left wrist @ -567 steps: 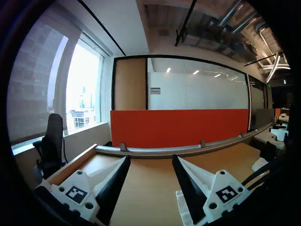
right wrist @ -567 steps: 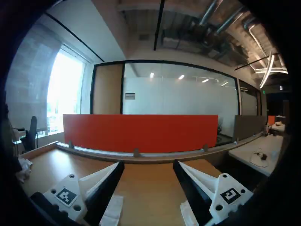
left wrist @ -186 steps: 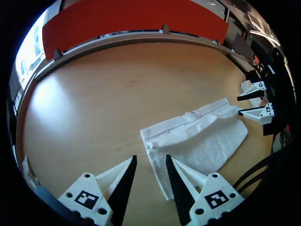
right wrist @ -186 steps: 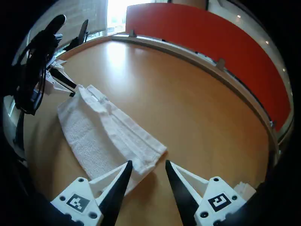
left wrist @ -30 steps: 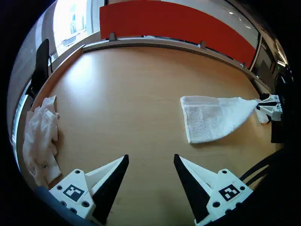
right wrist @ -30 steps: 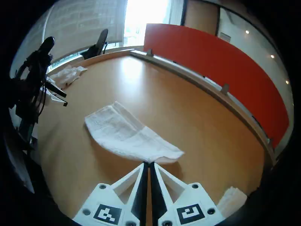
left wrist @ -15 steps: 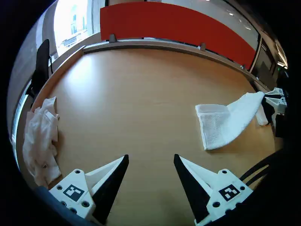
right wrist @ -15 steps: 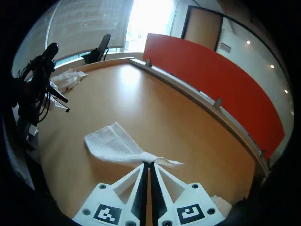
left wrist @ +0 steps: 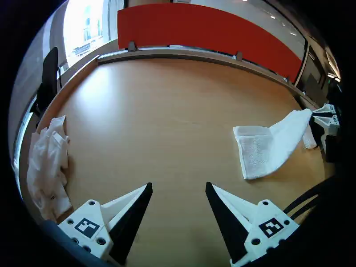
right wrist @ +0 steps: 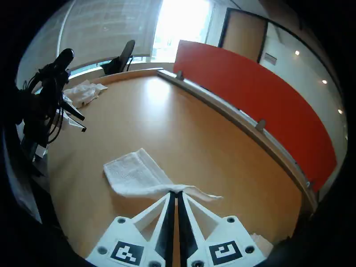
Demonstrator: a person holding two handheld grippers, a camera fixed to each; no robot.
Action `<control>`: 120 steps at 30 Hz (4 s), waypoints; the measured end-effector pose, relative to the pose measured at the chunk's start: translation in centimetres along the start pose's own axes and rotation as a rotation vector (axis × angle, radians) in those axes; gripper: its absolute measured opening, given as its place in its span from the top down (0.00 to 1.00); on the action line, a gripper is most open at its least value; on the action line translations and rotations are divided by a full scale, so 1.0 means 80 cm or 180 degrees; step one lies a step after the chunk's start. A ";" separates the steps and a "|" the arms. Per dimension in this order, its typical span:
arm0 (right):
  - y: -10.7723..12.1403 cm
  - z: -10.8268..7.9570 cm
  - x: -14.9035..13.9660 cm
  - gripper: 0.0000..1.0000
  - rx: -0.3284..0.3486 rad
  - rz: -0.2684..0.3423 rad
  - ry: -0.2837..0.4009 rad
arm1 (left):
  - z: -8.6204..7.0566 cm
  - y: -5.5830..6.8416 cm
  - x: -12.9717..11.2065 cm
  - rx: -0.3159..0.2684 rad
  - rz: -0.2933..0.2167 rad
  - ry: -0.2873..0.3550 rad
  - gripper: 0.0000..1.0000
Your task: Fold towel
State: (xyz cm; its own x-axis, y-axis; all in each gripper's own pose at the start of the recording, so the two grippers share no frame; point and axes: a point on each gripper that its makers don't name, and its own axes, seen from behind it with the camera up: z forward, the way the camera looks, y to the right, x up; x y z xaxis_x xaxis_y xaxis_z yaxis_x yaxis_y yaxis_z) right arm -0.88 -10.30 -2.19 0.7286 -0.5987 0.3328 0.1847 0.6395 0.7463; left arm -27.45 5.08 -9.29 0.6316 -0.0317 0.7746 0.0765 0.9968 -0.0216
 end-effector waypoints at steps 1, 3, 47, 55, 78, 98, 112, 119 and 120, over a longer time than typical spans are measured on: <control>-0.002 0.001 0.001 0.96 0.0011 -0.0007 0.0001 | 0.000 0.000 0.000 -0.0002 -0.0002 0.0003 0.12; -0.006 0.004 0.002 0.96 0.0034 -0.0023 0.0001 | 0.000 0.001 0.001 -0.0006 -0.0009 0.0008 0.12; -0.155 0.095 0.023 0.96 0.0921 -0.0433 -0.0166 | -0.039 -0.036 0.005 0.0121 -0.0255 0.0152 0.12; -0.179 0.113 0.012 0.96 0.1078 -0.0495 -0.0282 | -0.048 -0.050 -0.001 0.0185 -0.0315 0.0166 0.12; -0.175 0.113 -0.004 0.31 0.1078 -0.0393 -0.0394 | -0.048 -0.053 0.000 0.0206 -0.0336 0.0167 0.12; -0.154 0.092 -0.062 0.24 0.0860 -0.0238 -0.0602 | -0.047 -0.048 0.001 0.0202 -0.0324 0.0166 0.12; -0.144 0.085 -0.104 0.26 0.0726 -0.0104 -0.0753 | -0.046 -0.043 0.001 0.0186 -0.0308 0.0157 0.12; -0.145 0.090 -0.121 0.32 0.0694 -0.0029 -0.0818 | -0.046 -0.044 0.000 0.0191 -0.0321 0.0161 0.12; -0.145 0.090 -0.122 0.34 0.0692 -0.0017 -0.0822 | -0.046 -0.044 0.000 0.0190 -0.0321 0.0162 0.12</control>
State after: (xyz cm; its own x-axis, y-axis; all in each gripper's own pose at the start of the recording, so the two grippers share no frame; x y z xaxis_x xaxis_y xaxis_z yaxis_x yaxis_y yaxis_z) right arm -14.93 -15.36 -9.95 0.5317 -0.7220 0.4427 0.0229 0.5348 0.8447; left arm -24.86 1.31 -11.56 0.6615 -0.1341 0.7379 0.0965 0.9909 0.0937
